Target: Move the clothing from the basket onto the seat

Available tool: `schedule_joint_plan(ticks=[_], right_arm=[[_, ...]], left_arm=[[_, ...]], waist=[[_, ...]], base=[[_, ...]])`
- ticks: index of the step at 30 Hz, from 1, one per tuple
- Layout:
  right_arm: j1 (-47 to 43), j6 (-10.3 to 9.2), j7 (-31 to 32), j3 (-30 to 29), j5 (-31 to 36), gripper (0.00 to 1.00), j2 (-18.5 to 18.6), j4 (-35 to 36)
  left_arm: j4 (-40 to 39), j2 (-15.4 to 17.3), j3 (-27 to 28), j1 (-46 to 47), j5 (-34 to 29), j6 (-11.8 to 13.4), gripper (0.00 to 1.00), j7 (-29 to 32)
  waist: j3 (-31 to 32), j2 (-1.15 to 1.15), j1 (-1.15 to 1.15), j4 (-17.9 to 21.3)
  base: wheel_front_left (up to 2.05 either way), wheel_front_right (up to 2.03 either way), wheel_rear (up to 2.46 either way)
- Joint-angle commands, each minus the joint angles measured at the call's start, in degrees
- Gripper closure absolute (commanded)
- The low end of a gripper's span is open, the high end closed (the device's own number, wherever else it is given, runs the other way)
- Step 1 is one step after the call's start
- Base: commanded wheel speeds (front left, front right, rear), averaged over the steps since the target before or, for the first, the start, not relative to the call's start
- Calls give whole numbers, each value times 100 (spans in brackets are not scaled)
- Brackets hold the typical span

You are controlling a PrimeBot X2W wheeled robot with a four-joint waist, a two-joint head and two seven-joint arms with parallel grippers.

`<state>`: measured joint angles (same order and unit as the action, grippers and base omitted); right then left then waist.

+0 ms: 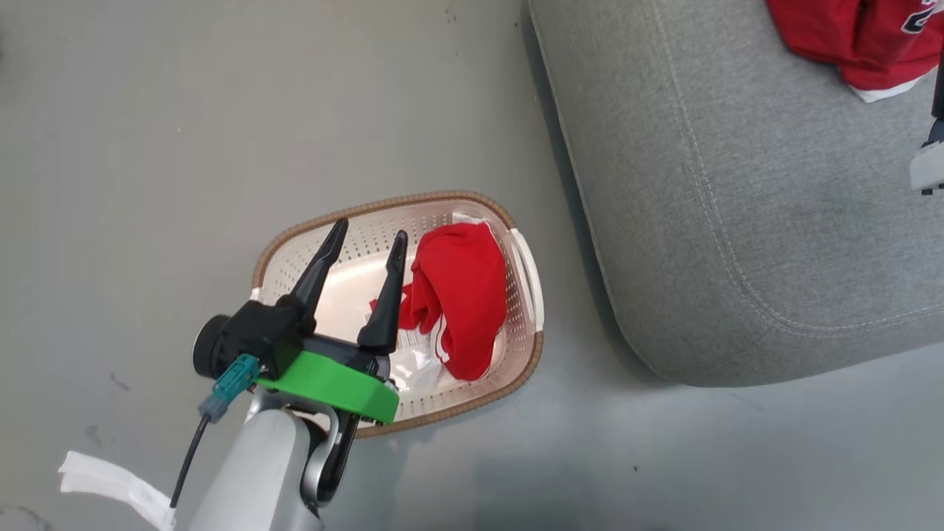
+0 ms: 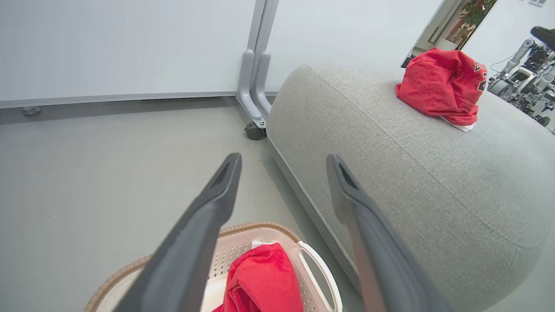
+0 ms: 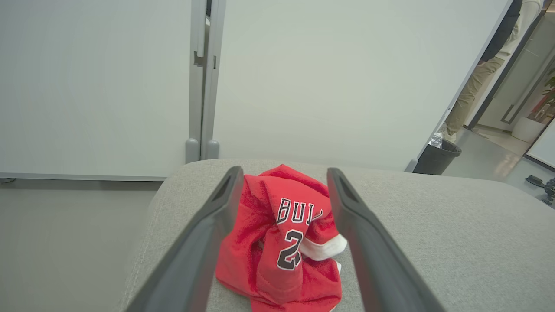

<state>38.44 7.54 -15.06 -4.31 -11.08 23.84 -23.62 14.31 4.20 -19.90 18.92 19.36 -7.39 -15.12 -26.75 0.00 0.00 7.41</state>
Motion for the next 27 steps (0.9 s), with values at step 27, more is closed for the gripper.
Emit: schedule_joint_plan(ticks=[27], right_arm=[[-3404,-9,-17,644,-317,0,-1485,1857]], left_arm=[[-136,-122,1451,-1754,283,-13,0,-3]], waist=[[2633,0,0,-758]], base=[[0,0,0]])
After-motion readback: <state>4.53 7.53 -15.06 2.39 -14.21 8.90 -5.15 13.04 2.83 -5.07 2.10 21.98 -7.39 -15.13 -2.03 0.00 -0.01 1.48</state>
